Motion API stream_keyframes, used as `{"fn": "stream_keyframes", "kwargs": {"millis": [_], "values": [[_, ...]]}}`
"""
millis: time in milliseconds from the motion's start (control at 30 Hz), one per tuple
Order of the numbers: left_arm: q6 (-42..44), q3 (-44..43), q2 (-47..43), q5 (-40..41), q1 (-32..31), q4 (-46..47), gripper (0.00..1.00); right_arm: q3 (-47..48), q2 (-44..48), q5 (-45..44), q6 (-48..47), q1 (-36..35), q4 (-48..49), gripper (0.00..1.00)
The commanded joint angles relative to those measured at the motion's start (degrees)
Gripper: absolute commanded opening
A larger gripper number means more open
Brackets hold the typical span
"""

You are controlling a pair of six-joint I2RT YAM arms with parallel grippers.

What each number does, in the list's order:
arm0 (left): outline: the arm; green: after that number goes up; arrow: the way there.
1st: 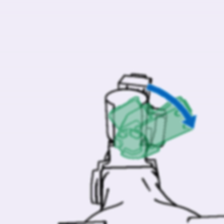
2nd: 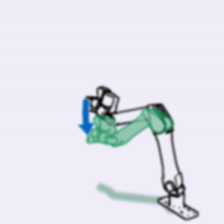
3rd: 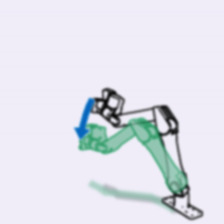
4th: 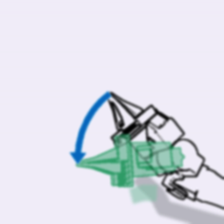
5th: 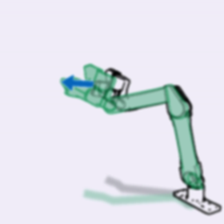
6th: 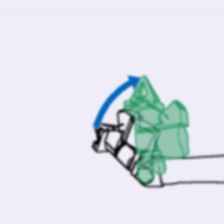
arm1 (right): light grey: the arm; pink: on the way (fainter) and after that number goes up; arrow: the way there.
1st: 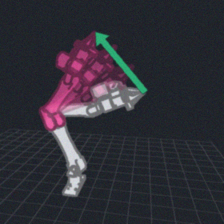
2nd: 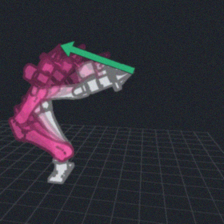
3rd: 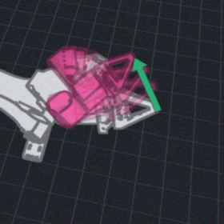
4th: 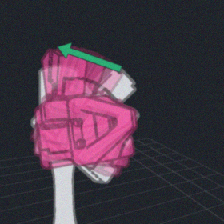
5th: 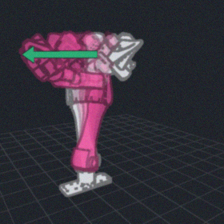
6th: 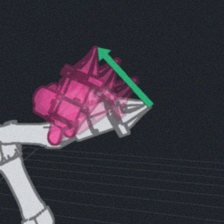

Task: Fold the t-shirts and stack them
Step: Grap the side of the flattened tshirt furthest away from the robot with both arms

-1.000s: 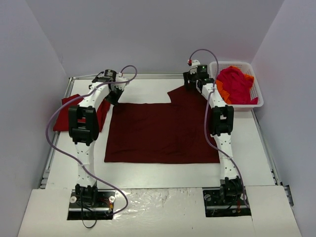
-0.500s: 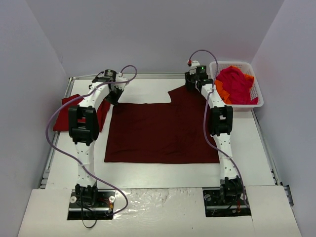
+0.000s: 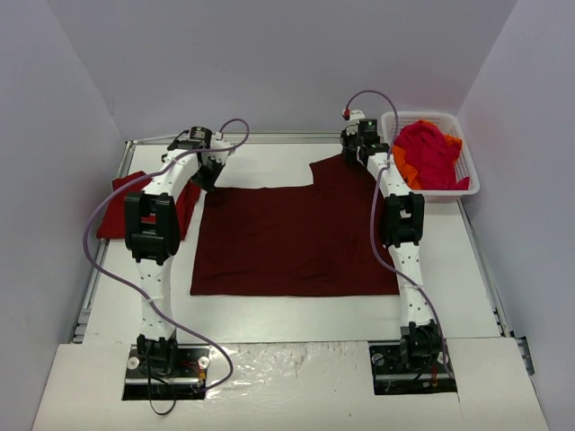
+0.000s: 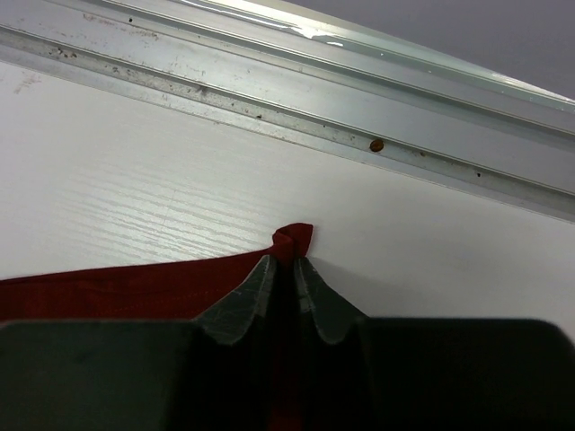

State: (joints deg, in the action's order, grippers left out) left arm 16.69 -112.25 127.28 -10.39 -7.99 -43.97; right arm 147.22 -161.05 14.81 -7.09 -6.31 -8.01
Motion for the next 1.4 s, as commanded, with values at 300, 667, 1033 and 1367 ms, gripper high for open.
{"fn": "stream_keyframes", "kwargs": {"millis": [300, 667, 1033, 1367], "values": [[0.4, -4.8, -2.3, 1.9, -0.4, -1.9, 0.02, -0.3, 4.4, -3.0, -3.2, 0.4, -0.5, 0.00], [-0.7, -5.2, -4.5, 0.8, -0.6, -1.7, 0.02, -7.4, 13.7, -3.5, -5.7, 0.4, -0.4, 0.00], [-0.3, -0.5, -8.8, 0.5, -0.6, -0.2, 0.02, -15.0, 22.2, -3.4, -7.4, 0.4, -0.4, 0.00], [0.5, 2.7, -12.1, -0.4, -0.4, 0.1, 0.02, -27.6, 33.8, -3.9, -10.3, 0.4, -0.6, 0.00]]}}
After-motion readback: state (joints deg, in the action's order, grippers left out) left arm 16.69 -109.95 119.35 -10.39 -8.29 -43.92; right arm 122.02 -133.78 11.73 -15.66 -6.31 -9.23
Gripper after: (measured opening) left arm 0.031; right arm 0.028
